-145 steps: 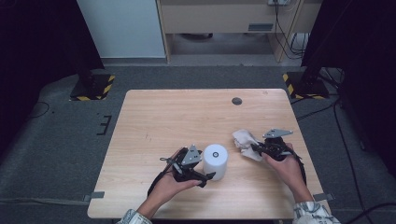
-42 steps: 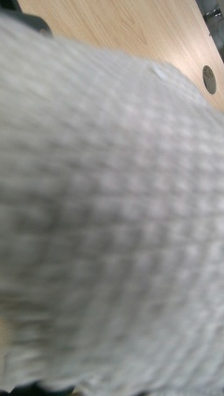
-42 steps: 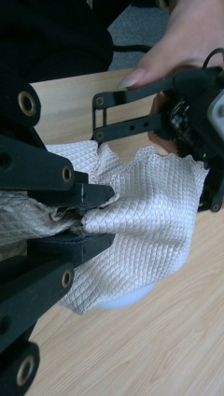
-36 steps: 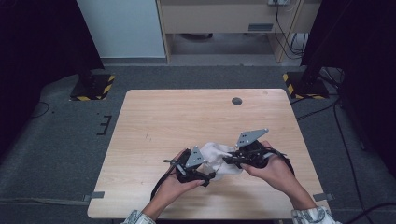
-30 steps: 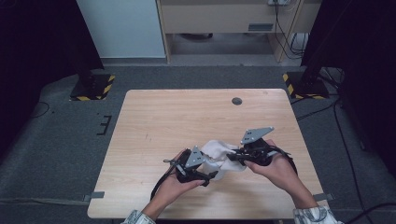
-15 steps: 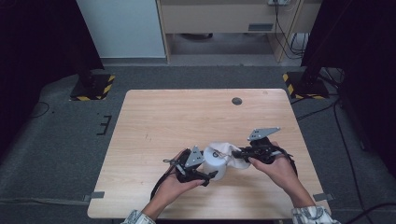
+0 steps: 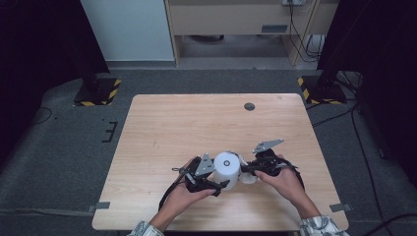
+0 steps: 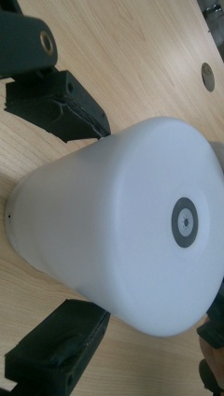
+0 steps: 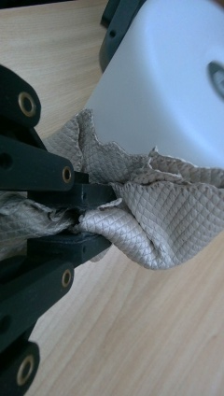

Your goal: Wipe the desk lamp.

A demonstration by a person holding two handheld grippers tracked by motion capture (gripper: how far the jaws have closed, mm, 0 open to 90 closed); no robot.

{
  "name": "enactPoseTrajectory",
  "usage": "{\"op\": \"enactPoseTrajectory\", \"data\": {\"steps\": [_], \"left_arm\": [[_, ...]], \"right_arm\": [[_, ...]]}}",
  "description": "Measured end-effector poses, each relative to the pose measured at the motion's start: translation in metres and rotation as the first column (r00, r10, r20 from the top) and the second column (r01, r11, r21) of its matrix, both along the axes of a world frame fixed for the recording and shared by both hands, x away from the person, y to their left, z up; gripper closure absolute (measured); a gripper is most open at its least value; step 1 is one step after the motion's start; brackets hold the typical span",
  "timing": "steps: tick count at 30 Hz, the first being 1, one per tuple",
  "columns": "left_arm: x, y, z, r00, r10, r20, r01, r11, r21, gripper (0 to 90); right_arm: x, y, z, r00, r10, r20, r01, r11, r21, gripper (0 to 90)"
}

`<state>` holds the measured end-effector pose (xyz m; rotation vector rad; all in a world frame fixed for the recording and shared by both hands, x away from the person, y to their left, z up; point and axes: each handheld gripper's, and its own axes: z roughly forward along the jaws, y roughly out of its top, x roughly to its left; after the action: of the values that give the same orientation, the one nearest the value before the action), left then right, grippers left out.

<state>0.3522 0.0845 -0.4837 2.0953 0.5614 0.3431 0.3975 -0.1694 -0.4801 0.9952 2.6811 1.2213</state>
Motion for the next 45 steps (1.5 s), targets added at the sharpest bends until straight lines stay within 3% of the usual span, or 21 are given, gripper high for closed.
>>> {"op": "enactPoseTrajectory", "data": {"steps": [4, 11, 19, 25, 29, 34, 45], "left_arm": [[0.000, -0.001, 0.000, 0.9999, -0.010, -0.005, 0.010, 0.9999, 0.001, 11.0], [-0.001, -0.002, 0.000, 0.9998, -0.018, -0.009, 0.018, 0.9998, 0.004, 10.3], [-0.002, -0.003, 0.000, 0.9996, -0.025, -0.009, 0.026, 0.9996, 0.012, 10.3], [-0.002, -0.002, 0.000, 0.9996, -0.027, -0.013, 0.027, 0.9996, 0.004, 10.4], [-0.002, -0.002, -0.001, 0.9996, -0.027, -0.013, 0.027, 0.9996, 0.005, 10.4], [-0.002, -0.002, -0.001, 0.9994, -0.031, -0.015, 0.031, 0.9995, 0.007, 10.3], [-0.002, -0.003, -0.002, 0.9993, -0.034, -0.013, 0.034, 0.9994, 0.012, 10.0]], "right_arm": [[-0.001, 0.002, -0.009, 0.9999, 0.004, -0.015, -0.004, 1.000, -0.015, 79.4], [-0.004, 0.002, -0.008, 0.9998, 0.010, -0.017, -0.010, 1.000, -0.016, 79.5], [-0.006, -0.006, 0.015, 0.9993, 0.013, 0.036, -0.015, 0.998, 0.068, 79.5], [0.002, -0.001, 0.019, 0.9981, 0.020, 0.058, -0.024, 0.997, 0.074, 79.6], [0.013, 0.004, 0.015, 0.9984, 0.025, 0.051, -0.029, 0.995, 0.093, 79.7], [0.015, 0.006, 0.008, 0.9990, 0.023, 0.039, -0.027, 0.996, 0.089, 79.9], [0.015, 0.007, -0.008, 0.9991, 0.042, 0.002, -0.042, 0.998, 0.039, 79.9]]}}
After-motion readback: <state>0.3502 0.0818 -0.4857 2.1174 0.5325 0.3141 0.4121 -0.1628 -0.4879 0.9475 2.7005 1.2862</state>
